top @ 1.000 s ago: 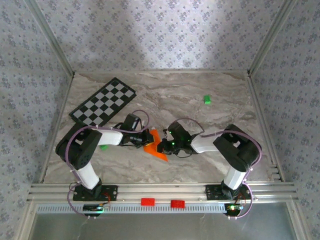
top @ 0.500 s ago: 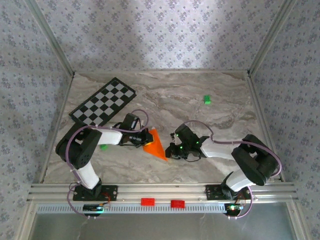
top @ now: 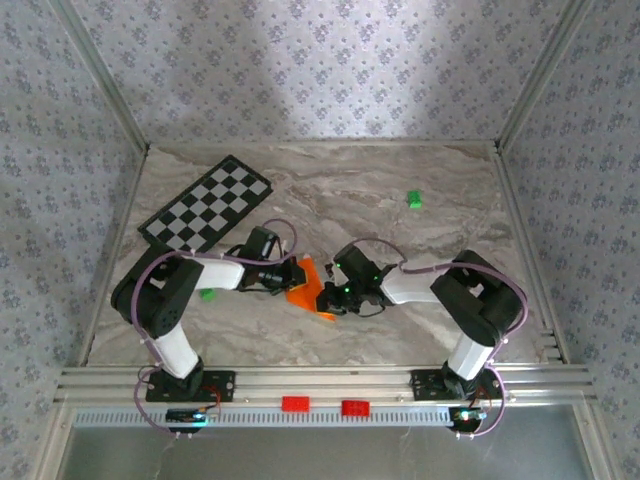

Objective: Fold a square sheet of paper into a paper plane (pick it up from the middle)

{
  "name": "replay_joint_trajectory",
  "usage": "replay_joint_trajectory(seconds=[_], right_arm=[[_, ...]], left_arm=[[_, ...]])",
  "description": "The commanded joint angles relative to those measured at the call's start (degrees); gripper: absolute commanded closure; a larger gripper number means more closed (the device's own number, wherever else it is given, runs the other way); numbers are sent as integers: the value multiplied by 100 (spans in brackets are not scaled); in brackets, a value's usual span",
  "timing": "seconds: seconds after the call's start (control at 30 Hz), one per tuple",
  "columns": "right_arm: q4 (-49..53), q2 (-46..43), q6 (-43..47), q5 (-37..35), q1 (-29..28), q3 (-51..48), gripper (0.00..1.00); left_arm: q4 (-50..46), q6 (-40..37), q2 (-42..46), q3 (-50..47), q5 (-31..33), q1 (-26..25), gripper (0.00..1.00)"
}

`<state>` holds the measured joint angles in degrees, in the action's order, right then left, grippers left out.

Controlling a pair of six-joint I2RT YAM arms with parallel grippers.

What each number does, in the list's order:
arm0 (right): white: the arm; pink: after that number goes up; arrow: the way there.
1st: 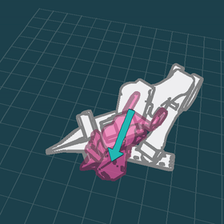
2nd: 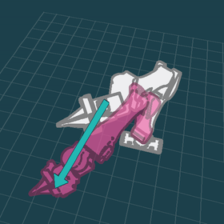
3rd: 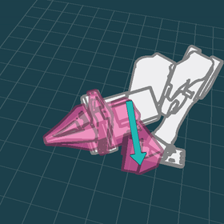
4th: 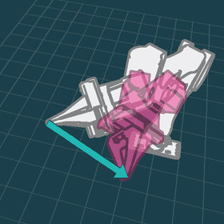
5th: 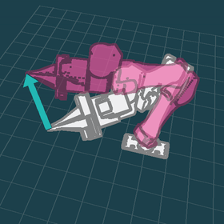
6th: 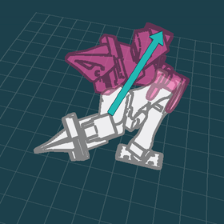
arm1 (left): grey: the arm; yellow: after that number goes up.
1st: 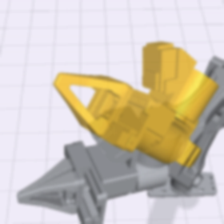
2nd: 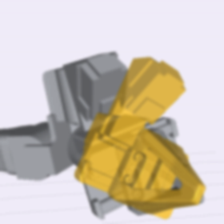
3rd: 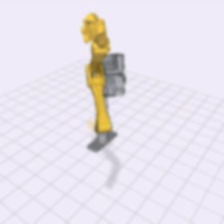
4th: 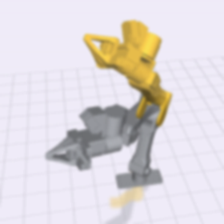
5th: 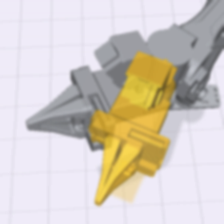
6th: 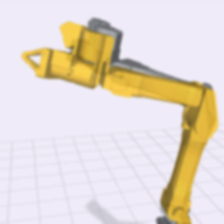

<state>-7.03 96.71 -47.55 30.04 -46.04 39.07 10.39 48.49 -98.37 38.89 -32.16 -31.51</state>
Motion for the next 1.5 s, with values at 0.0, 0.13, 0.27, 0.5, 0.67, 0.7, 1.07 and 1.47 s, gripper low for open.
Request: replay_joint_trajectory(seconds=[0.0, 0.13, 0.27, 0.5, 0.67, 0.7, 1.07, 1.47], right_arm=[[355, -197, -78, 5, 44, -718, 93], [199, -703, -124, 59, 51, -1263, 93], [339, -1205, -127, 24, 172, -1657, 94], [750, -2236, -113, -231, 306, -1358, 93], [518, -1581, -173, -178, 257, -638, 92], [488, -1413, -195, -203, 254, -511, 91], [454, 238, -201, -159, 96, 493, 91], [311, 430, -643, -552, -67, -510, 100]], left_arm=[[-741, -260, -262, -181, 685, 80, 100], [-743, -305, -314, -167, 658, 83, 100], [-675, -414, -358, -162, 509, 68, 100], [-815, -907, -363, -56, 169, -24, 100], [-922, -1080, -418, 115, 14, -22, 100], [-933, -1086, -420, 130, 25, -23, 100], [-872, -930, -457, 198, 62, -22, 100], [-1495, -938, 417, 782, 304, -31, 98]])
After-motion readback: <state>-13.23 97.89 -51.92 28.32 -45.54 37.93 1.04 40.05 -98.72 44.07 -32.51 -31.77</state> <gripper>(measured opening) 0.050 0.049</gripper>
